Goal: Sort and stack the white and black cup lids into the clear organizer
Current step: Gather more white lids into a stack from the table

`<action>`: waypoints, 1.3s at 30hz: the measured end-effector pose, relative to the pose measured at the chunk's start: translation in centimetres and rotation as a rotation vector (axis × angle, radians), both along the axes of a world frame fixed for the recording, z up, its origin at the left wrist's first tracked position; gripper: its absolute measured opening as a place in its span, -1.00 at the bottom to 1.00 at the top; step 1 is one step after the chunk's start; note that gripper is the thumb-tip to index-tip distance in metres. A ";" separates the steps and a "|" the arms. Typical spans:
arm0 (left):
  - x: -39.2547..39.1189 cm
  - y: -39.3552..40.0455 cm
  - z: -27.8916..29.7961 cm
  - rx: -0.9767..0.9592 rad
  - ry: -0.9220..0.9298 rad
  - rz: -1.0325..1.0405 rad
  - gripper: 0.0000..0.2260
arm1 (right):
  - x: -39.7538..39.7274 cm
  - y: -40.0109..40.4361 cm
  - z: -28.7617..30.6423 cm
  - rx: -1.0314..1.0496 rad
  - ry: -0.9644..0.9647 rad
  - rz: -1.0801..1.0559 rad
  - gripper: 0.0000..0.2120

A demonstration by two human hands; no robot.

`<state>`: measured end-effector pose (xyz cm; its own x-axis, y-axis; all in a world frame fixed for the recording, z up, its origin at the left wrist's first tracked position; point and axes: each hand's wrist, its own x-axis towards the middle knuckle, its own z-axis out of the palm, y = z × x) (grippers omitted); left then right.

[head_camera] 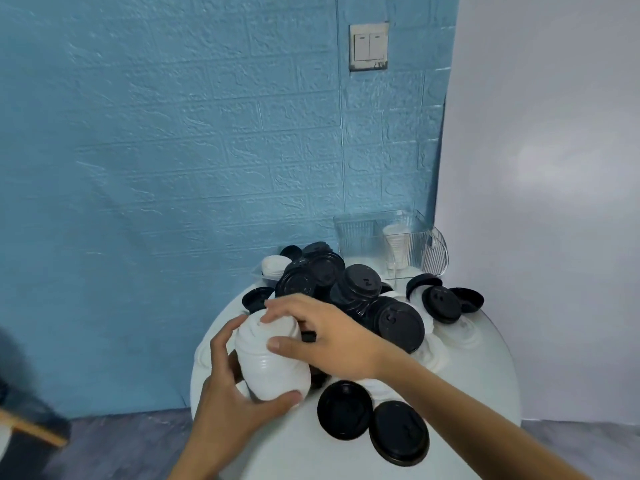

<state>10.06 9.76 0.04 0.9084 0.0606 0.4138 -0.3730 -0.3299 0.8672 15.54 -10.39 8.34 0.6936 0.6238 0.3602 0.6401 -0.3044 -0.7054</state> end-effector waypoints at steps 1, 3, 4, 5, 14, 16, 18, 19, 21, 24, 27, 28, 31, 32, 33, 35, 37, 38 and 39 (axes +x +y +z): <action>0.7 -0.1 0.7 -0.005 -0.010 -0.009 0.13 | 0.4 -0.2 0.5 0.020 -0.011 -0.012 -0.65; 2.1 -0.6 2.1 -0.009 -0.020 -0.027 0.10 | 1.4 -0.6 1.6 0.054 -0.014 -0.033 -0.66; 2.8 -0.9 2.7 -0.007 -0.027 -0.038 0.10 | 1.9 -0.8 2.1 0.060 -0.017 -0.048 -0.67; 3.6 -1.3 3.1 -0.013 -0.028 -0.050 0.09 | 2.5 -1.1 2.5 0.061 -0.021 -0.064 -0.67; 9.1 -4.6 4.5 0.002 -0.033 -0.120 0.14 | 5.8 -4.2 3.4 0.073 -0.031 -0.170 -0.70; 11.6 -6.0 6.4 0.044 -0.066 -0.150 0.11 | 7.2 -5.7 5.0 0.080 -0.065 -0.220 -0.70; 14.4 -7.8 8.7 0.075 -0.098 -0.189 0.07 | 8.9 -7.5 7.2 0.099 -0.083 -0.282 -0.72; 15.8 -8.9 10.0 0.095 -0.112 -0.203 0.05 | 9.9 -8.4 8.4 0.112 -0.082 -0.313 -0.73; 19.1 -11.5 12.6 0.130 -0.143 -0.235 0.05 | 12.2 -10.6 10.8 0.133 -0.083 -0.365 -0.75; 23.9 -15.2 15.6 0.178 -0.175 -0.274 0.05 | 15.7 -13.4 13.3 0.123 -0.113 -0.453 -0.75; 28.8 -18.6 17.0 0.261 -0.172 -0.276 0.05 | 19.5 -16.2 13.8 0.143 -0.094 -0.557 -0.68; 30.3 -19.6 17.1 0.285 -0.176 -0.274 0.06 | 20.7 -17.0 13.5 0.150 -0.086 -0.586 -0.66; 34.4 -22.2 16.6 0.367 -0.183 -0.252 0.08 | 24.3 -18.9 12.1 0.161 -0.065 -0.649 -0.63; 35.4 -22.9 16.1 0.396 -0.181 -0.236 0.08 | 25.2 -19.3 11.5 0.154 -0.063 -0.669 -0.63; 36.5 -23.6 15.6 0.418 -0.172 -0.222 0.08 | 26.3 -19.6 10.9 0.148 -0.061 -0.688 -0.63; 38.5 -24.5 14.2 0.451 -0.148 -0.199 0.09 | 28.2 -20.0 9.6 0.126 -0.058 -0.715 -0.63; 40.1 -24.9 12.9 0.468 -0.117 -0.196 0.10 | 29.6 -20.1 8.1 0.109 -0.040 -0.728 -0.63; 40.8 -24.9 12.2 0.474 -0.096 -0.202 0.10 | 30.3 -20.2 7.3 0.102 -0.026 -0.731 -0.63; 41.3 -24.9 11.6 0.479 -0.075 -0.209 0.11 | 30.9 -20.2 6.6 0.094 -0.015 -0.730 -0.62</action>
